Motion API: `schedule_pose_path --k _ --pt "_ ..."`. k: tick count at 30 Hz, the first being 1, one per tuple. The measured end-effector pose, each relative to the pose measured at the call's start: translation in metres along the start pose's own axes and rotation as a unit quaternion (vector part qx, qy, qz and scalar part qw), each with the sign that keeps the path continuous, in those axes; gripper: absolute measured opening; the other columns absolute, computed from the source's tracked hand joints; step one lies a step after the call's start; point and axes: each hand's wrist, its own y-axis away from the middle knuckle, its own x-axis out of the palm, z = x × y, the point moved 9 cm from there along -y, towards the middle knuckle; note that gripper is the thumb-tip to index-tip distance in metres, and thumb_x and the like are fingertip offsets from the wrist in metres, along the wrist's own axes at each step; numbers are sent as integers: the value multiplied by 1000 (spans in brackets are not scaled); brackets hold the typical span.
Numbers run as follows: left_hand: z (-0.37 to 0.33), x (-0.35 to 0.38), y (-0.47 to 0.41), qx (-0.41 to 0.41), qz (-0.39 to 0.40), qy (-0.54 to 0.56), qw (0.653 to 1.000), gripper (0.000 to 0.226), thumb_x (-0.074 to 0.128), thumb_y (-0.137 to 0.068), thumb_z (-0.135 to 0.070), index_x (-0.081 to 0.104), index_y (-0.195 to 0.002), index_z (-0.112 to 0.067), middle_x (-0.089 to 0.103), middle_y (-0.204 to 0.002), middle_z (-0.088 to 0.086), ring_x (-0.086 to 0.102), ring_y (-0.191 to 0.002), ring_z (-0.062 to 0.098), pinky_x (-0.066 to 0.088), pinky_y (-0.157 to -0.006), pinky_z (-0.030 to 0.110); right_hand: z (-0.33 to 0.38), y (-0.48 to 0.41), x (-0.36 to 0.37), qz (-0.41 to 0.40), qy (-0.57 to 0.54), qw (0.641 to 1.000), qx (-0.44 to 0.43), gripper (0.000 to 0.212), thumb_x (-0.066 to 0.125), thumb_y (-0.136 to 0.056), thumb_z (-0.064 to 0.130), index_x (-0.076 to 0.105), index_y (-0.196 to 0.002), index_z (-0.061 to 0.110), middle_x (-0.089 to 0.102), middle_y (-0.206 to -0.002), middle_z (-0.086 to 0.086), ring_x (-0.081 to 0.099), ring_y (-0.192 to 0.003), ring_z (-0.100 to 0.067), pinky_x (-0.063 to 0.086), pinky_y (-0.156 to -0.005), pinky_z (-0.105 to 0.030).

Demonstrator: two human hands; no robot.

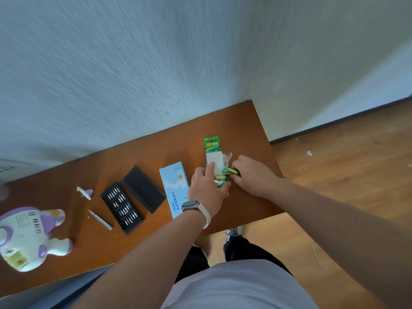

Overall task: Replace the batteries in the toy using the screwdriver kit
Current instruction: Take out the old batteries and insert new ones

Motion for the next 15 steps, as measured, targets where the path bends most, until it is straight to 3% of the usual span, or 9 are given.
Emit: schedule_pose_path --k 4,9,12,15 --pt "-1 -3 0 -9 19 7 1000 71 63 -88 -59 34 -146 -31 49 -128 0 51 -112 18 48 -75 26 -11 10 -8 -1 -23 999 23 18 53 -97 37 61 -96 21 55 -87 5 53 -75 -11 47 -63 -28" --pt "-9 -26 6 -8 16 38 999 61 57 -91 -61 47 -142 -31 46 -135 -2 45 -122 18 53 -91 36 -16 35 -31 -23 -118 992 48 16 55 -97 41 63 -101 28 61 -85 13 55 -76 -4 44 -62 -21" --pt "-19 -47 14 14 3 141 990 49 58 -95 -51 54 -138 -29 51 -134 -5 49 -121 15 49 -90 27 -3 49 -48 -41 -160 985 46 15 54 -97 44 63 -100 33 62 -83 16 57 -76 -4 47 -63 -22" --pt "-24 -63 23 15 30 289 957 36 61 -97 -41 58 -131 -32 62 -114 -12 60 -100 5 54 -79 20 21 59 -63 -57 -202 977 26 8 55 -97 42 62 -95 38 61 -77 19 57 -77 3 44 -56 -14"
